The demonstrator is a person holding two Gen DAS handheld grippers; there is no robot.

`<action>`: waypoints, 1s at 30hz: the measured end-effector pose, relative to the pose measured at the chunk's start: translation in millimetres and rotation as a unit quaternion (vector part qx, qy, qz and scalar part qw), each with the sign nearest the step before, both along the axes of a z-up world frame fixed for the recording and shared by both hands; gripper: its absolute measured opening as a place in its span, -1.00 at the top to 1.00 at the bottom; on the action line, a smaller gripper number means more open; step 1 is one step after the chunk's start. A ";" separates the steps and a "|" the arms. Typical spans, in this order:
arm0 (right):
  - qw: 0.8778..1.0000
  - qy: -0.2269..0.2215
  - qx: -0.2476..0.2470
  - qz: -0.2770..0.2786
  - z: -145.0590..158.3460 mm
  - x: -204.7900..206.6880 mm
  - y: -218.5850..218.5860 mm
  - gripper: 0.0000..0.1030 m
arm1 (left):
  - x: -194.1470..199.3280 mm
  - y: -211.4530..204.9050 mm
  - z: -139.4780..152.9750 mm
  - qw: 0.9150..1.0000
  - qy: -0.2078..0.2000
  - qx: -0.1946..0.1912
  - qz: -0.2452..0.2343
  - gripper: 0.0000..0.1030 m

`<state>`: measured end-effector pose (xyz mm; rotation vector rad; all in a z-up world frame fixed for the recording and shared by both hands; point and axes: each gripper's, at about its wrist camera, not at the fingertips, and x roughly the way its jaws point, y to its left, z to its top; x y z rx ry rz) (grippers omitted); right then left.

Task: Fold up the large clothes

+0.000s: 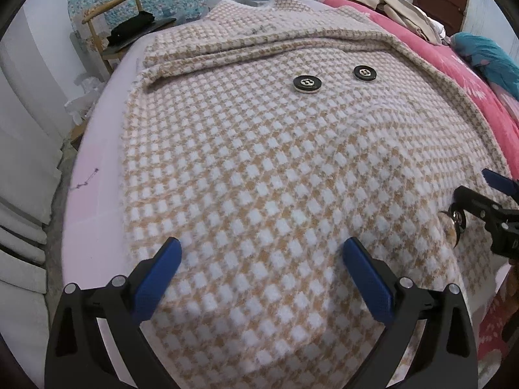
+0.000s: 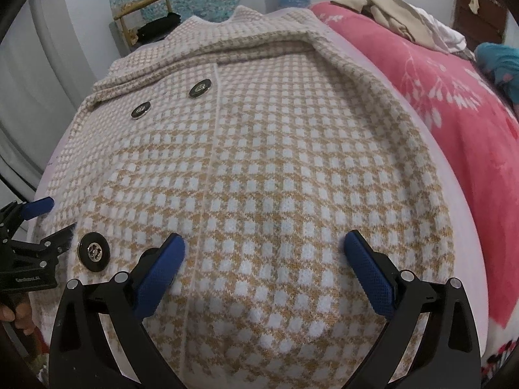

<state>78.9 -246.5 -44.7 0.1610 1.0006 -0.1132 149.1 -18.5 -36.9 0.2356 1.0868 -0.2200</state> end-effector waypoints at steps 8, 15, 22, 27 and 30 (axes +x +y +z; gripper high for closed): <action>1.000 0.001 -0.004 0.000 -1.3 1.0 1.3 -0.85 | -31.9 22.9 30.0 0.998 -0.056 -0.006 0.011 -0.90; 1.000 -0.002 -0.012 -0.003 -1.7 1.1 4.4 -0.85 | -68.4 47.0 41.2 0.997 -0.073 0.002 0.013 -0.90; 1.000 0.001 -0.013 -0.011 -1.7 1.7 4.9 -0.85 | -91.7 59.3 32.5 0.998 -0.048 -0.020 0.031 -0.90; 1.000 0.005 -0.013 -0.012 -1.7 3.0 4.4 -0.85 | -94.6 61.3 25.3 0.998 -0.036 -0.028 0.038 -0.90; 1.000 0.004 -0.013 -0.012 -1.7 3.1 5.1 -0.85 | -98.9 63.1 22.6 0.998 -0.039 -0.025 0.042 -0.89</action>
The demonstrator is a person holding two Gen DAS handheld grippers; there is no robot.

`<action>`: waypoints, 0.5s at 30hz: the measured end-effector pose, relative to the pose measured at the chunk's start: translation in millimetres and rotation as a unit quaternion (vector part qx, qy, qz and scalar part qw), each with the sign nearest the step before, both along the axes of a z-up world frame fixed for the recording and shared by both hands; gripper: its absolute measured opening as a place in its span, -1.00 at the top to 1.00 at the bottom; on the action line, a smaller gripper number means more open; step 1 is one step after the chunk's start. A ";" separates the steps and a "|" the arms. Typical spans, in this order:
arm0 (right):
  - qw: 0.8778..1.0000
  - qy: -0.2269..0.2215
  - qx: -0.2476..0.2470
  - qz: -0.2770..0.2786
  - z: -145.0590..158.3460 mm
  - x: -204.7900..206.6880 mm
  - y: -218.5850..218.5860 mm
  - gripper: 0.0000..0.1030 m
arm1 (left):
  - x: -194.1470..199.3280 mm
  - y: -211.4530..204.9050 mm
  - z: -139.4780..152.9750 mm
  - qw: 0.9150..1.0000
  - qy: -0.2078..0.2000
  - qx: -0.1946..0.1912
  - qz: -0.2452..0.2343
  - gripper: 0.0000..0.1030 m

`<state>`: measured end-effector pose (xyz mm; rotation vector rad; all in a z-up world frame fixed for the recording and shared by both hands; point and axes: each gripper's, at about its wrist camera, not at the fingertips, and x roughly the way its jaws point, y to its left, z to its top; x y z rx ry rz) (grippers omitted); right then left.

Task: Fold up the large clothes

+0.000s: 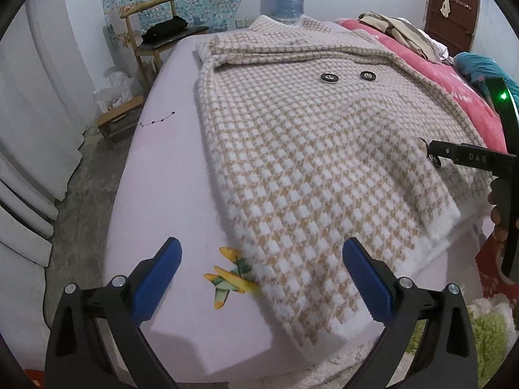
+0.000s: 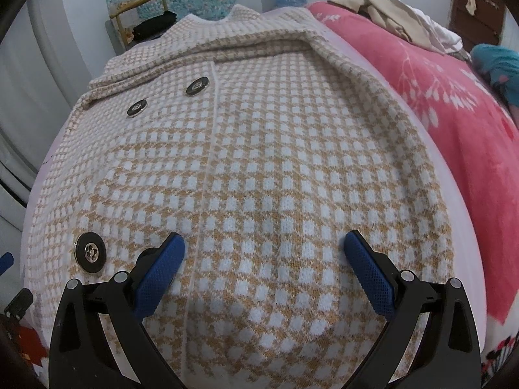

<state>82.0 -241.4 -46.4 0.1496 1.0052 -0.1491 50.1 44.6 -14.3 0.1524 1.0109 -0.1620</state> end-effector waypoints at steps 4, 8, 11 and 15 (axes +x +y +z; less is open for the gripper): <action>1.000 -0.001 -0.001 0.003 -0.2 0.7 0.2 -0.85 | -5.5 8.8 -2.2 1.000 0.012 -0.026 0.013 -0.80; 1.000 -0.005 -0.002 0.002 -0.9 -0.1 0.9 -0.85 | -14.1 14.8 -2.2 0.998 0.021 -0.050 0.014 -0.64; 1.000 -0.006 -0.003 0.002 -1.2 -0.8 1.6 -0.85 | -18.1 14.8 -2.7 0.997 0.029 -0.073 0.004 -0.46; 1.000 -0.006 -0.003 0.000 -1.2 -0.5 4.1 -0.85 | -16.7 12.3 -7.0 0.995 0.046 -0.092 -0.006 -0.26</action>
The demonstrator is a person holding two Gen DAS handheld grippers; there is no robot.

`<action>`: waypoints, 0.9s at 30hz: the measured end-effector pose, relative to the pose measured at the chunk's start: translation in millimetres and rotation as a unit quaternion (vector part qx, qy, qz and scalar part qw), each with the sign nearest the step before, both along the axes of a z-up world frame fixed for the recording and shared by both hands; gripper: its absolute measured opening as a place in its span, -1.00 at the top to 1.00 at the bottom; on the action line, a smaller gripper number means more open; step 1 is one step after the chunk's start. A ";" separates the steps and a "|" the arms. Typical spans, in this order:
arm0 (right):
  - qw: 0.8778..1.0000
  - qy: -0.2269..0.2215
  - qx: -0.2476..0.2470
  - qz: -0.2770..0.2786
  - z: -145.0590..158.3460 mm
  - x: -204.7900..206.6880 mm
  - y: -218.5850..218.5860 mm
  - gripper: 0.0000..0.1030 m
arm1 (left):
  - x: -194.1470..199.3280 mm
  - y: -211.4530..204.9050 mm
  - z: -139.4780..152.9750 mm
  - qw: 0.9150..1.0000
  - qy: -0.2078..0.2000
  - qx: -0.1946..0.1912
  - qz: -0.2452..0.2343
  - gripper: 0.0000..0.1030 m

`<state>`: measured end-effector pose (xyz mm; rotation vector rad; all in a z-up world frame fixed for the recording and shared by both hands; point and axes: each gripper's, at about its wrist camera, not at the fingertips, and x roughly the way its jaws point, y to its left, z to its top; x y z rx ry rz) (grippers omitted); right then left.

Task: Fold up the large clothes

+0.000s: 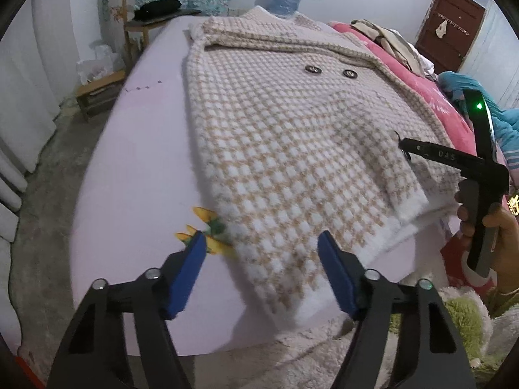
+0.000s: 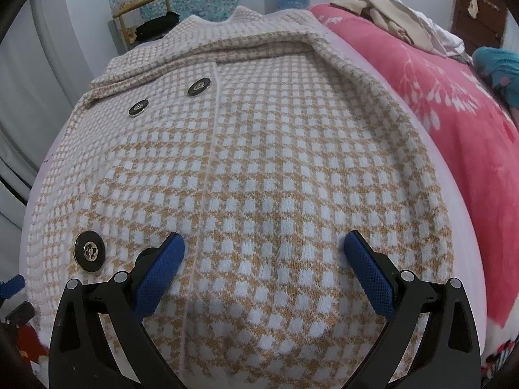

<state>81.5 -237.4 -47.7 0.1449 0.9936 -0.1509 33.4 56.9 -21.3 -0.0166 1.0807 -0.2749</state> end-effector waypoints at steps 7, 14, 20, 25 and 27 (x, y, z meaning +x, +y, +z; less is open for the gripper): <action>1.000 0.000 -0.001 -0.001 0.0 -0.4 0.8 -0.85 | 12.5 2.4 -9.8 1.000 0.029 -0.001 0.010 -0.04; 1.000 0.000 -0.001 -0.001 0.1 -0.3 0.5 -0.85 | 20.5 5.3 -8.7 0.998 0.038 -0.047 0.009 0.13; 1.000 0.002 0.000 0.000 -0.4 -0.8 0.0 -0.85 | 12.5 2.8 -11.5 0.997 0.056 -0.048 0.002 0.13; 1.000 0.000 -0.001 -0.001 -0.8 -0.5 1.4 -0.85 | 14.4 -0.9 -14.0 0.997 0.062 -0.035 -0.003 0.13; 1.000 0.000 -0.001 -0.001 -0.7 0.0 1.5 -0.85 | 14.8 -0.4 -14.3 0.998 0.062 -0.033 -0.003 0.13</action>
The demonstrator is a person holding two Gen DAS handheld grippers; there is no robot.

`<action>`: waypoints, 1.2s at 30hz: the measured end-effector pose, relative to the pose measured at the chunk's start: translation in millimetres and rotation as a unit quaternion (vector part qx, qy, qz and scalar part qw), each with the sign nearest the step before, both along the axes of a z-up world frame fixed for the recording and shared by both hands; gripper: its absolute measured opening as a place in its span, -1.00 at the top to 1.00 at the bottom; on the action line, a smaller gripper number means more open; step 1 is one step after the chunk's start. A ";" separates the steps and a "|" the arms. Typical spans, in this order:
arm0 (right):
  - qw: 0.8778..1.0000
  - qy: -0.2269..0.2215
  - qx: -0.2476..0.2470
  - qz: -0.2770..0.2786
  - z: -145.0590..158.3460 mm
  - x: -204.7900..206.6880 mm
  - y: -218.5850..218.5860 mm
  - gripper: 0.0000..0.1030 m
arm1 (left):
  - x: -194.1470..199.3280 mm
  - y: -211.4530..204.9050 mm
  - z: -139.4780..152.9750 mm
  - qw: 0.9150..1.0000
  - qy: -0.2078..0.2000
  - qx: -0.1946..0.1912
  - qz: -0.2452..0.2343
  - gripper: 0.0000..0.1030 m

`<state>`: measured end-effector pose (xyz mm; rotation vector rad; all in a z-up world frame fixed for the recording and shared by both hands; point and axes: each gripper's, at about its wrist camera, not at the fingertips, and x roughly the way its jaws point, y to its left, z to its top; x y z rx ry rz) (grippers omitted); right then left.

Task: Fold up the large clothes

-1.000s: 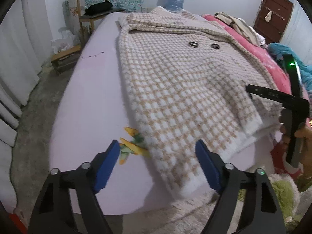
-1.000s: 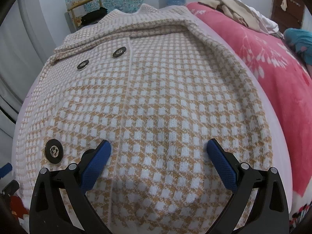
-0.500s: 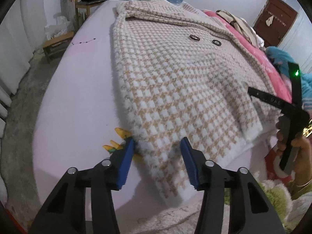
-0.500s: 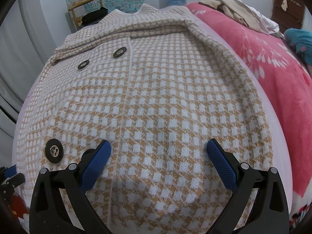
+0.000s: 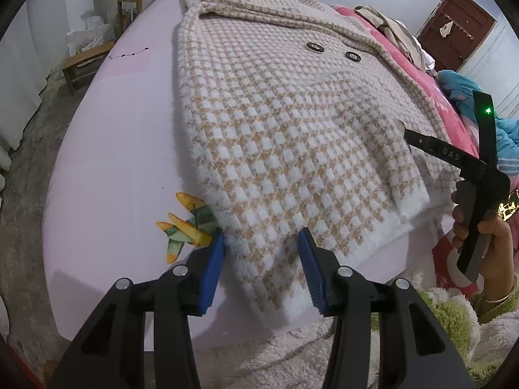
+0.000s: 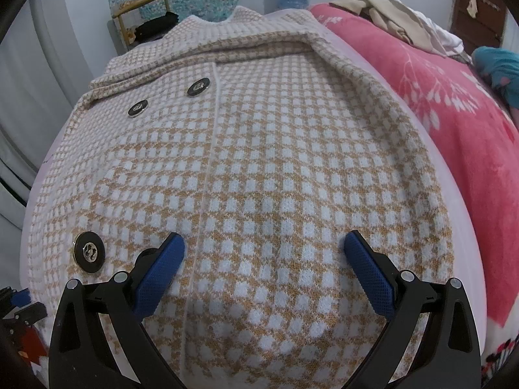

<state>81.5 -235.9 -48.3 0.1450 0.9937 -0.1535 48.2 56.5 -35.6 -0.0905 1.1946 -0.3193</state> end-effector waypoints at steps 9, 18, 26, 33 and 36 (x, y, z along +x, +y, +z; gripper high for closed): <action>1.000 -0.002 -0.001 0.000 0.1 0.3 1.2 -0.85 | 0.0 -4.6 -0.5 1.000 -0.003 0.012 -0.002 0.13; 1.000 -0.002 -0.001 0.000 0.1 0.2 1.4 -0.85 | 0.1 -9.0 -0.7 1.000 -0.005 0.026 -0.008 0.13; 1.000 -0.002 -0.001 0.000 -0.1 0.0 1.5 -0.85 | 0.3 -12.4 -1.1 0.999 -0.006 0.035 -0.010 0.13; 1.000 -0.002 -0.001 0.000 -0.2 -0.1 1.3 -0.85 | -0.1 -12.9 -1.5 0.999 -0.007 0.035 -0.010 0.13; 1.000 -0.002 -0.001 0.000 -0.2 -0.2 1.3 -0.85 | 0.1 -12.9 -1.6 0.999 -0.007 0.036 -0.011 0.13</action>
